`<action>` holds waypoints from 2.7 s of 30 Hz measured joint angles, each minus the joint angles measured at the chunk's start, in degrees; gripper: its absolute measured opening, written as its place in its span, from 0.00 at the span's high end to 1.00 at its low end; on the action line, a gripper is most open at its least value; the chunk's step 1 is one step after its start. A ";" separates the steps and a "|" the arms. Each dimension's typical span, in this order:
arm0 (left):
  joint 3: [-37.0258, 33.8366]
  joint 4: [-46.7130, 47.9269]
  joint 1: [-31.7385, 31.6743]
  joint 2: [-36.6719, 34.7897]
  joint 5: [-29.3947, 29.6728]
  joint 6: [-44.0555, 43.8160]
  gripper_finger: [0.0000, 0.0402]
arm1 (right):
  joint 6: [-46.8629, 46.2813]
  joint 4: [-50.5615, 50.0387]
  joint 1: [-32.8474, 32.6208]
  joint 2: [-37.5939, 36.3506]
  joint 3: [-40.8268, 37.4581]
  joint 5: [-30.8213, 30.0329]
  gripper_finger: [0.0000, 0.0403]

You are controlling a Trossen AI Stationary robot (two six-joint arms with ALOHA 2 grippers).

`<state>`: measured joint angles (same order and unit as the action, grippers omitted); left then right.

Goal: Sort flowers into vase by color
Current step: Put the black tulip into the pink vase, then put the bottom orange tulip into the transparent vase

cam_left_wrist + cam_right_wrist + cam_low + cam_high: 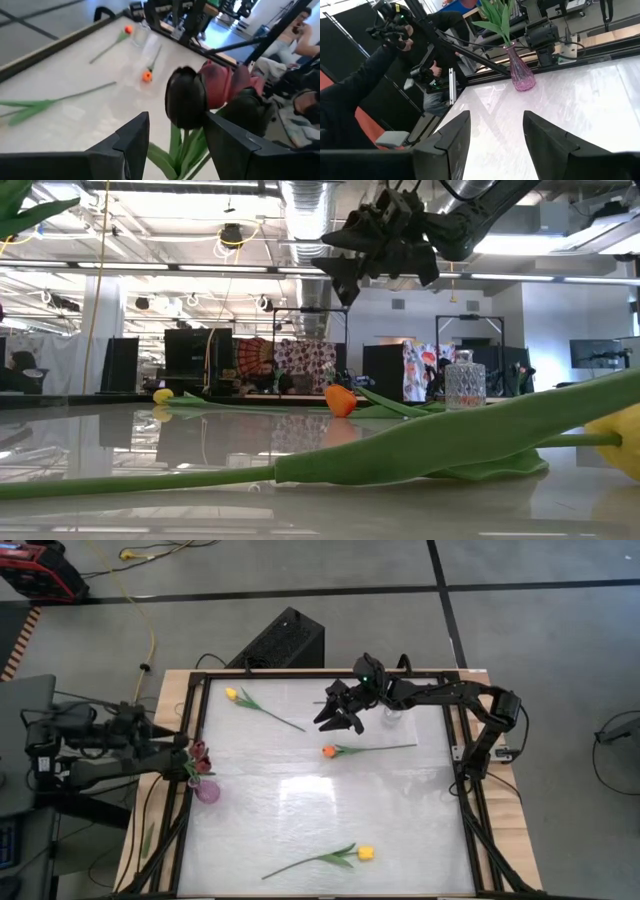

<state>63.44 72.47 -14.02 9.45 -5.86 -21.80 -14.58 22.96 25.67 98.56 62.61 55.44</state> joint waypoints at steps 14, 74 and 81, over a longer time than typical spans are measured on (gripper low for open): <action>1.98 -9.50 0.02 0.07 36.45 4.68 0.57 | -0.40 -4.40 0.39 0.00 0.00 0.13 0.49; -28.81 -52.79 -4.15 8.29 43.74 30.80 0.57 | 29.34 -46.93 -9.14 -1.07 -14.01 -48.50 0.90; -29.00 -51.95 -4.13 6.02 39.87 28.63 0.57 | 28.51 -46.46 -8.55 -11.61 -12.40 -45.32 0.95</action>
<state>34.45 20.52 -18.15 15.48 34.01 6.83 13.93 -23.49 17.12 86.96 50.21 10.12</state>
